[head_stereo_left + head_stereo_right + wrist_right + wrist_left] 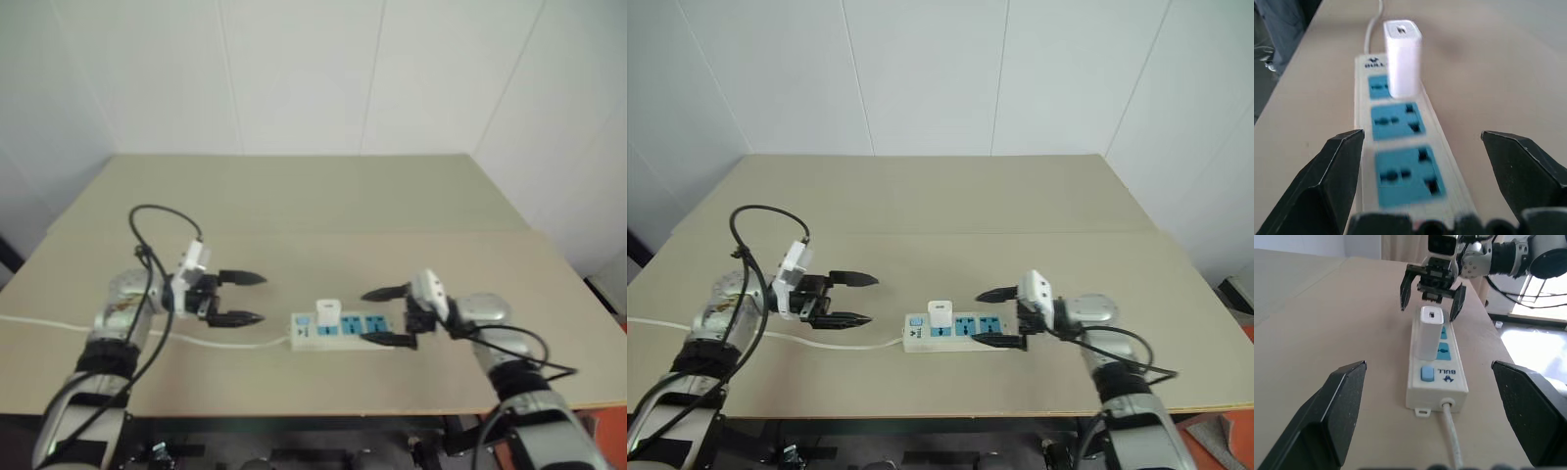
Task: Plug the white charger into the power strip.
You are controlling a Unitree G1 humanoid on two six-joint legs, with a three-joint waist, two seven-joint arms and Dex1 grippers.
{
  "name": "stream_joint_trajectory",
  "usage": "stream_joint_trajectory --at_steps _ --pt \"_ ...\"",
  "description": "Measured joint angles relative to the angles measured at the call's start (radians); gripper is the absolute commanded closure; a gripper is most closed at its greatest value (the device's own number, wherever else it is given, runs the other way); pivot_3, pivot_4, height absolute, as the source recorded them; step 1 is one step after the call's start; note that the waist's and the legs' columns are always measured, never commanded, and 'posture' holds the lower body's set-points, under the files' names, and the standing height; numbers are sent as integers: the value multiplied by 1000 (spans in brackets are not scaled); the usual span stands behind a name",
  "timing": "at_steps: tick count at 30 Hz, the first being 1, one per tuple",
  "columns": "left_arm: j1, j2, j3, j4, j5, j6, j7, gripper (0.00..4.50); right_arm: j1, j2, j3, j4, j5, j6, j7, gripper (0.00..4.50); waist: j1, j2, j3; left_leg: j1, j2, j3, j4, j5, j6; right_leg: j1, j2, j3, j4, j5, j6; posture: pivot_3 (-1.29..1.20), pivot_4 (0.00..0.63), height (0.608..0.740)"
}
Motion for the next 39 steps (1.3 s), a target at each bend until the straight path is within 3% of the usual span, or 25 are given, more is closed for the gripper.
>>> stream_joint_trajectory --at_steps 3,7,10,23,39 --pt "8 90 -81 11 18 -75 -1 35 38 -141 -58 -79 13 16 25 0 -10 2 2 -15 0 1 0 1 -1 -17 0 1 4 1 -1 0 150 740" --pt "22 152 -119 16 -42 -72 -2 35 88 -305 -117 -110 38 78 68 0 -10 2 9 -16 0 1 0 0 -1 -18 0 0 3 1 -1 0 150 740" --pt "28 161 -123 28 -58 -74 -2 35 129 -354 -153 -131 48 89 75 0 -10 2 11 -15 0 2 1 1 -1 -16 0 1 2 1 -1 0 150 740" --pt "35 119 -129 30 -56 -75 -2 35 216 -389 -171 -208 68 119 70 0 -9 2 12 -16 0 2 3 1 -1 -16 0 1 2 1 0 0 150 740" --pt "42 89 -72 -4 -57 -42 -2 35 347 -395 -285 -347 91 266 -83 0 -8 1 12 -16 0 2 6 1 0 -16 0 0 5 1 0 0 150 740"
